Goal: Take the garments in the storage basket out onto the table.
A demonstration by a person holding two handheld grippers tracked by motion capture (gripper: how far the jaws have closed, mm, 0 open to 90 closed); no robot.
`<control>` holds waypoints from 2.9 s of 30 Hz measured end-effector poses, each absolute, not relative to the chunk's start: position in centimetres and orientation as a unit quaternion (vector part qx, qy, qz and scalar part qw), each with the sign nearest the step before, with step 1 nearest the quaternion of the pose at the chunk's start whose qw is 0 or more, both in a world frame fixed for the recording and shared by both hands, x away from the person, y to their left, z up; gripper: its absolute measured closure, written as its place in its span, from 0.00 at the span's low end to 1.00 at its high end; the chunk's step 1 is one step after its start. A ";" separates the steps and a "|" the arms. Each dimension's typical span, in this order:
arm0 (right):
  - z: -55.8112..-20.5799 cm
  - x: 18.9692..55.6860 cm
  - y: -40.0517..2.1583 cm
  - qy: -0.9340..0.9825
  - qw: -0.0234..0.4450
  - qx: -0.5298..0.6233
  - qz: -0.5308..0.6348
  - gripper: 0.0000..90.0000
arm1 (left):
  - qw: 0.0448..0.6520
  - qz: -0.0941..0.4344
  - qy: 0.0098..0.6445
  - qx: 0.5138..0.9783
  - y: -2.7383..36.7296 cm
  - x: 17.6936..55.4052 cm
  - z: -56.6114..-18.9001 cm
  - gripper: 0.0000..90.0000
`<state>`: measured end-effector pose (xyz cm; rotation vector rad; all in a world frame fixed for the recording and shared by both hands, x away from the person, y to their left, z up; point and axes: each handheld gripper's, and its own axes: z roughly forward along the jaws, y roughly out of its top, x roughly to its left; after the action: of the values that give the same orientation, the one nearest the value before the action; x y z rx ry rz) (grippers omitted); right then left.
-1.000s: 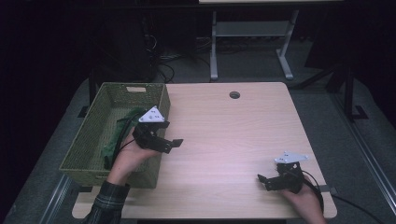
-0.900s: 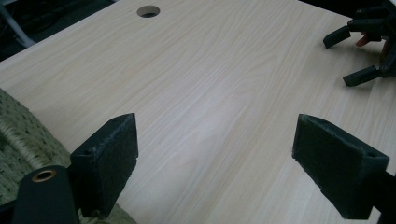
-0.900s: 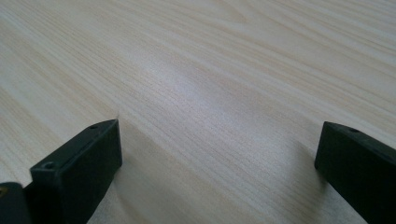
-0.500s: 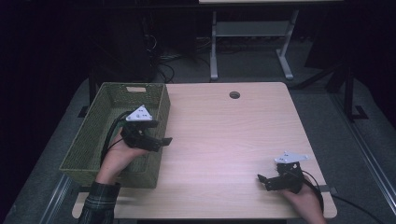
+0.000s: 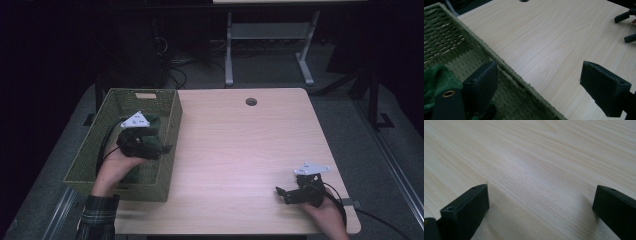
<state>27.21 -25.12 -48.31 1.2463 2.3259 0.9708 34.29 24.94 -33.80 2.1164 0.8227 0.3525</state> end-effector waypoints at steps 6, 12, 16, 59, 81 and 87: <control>-48.3 27.2 -25.1 0.816 0.164 0.437 0.341 0.00 | 0.404 0.154 0.336 0.836 26.4 34.2 -33.5 0.19; -48.3 27.2 -25.1 0.816 0.164 0.437 0.340 0.00 | 0.390 0.165 0.342 0.839 27.2 34.2 -33.4 0.21; -48.3 27.2 -25.1 0.816 0.164 0.437 0.340 0.00 | 0.373 0.182 0.347 0.841 28.0 34.2 -33.3 0.23; -48.3 27.2 -25.1 0.815 0.164 0.439 0.341 0.00 | 0.262 0.177 0.424 0.849 34.8 38.7 -38.9 0.42; -48.3 27.3 -25.1 0.815 0.165 0.439 0.340 0.00 | 0.219 0.115 0.461 0.852 34.7 39.4 -40.8 0.91; -48.3 27.3 -25.1 0.815 0.165 0.439 0.340 0.00 | 0.229 0.111 0.472 0.844 35.0 39.3 -40.3 0.95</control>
<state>27.28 -25.07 -48.31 1.2510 2.3222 0.9686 39.28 34.95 -40.25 2.3234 1.3000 0.3043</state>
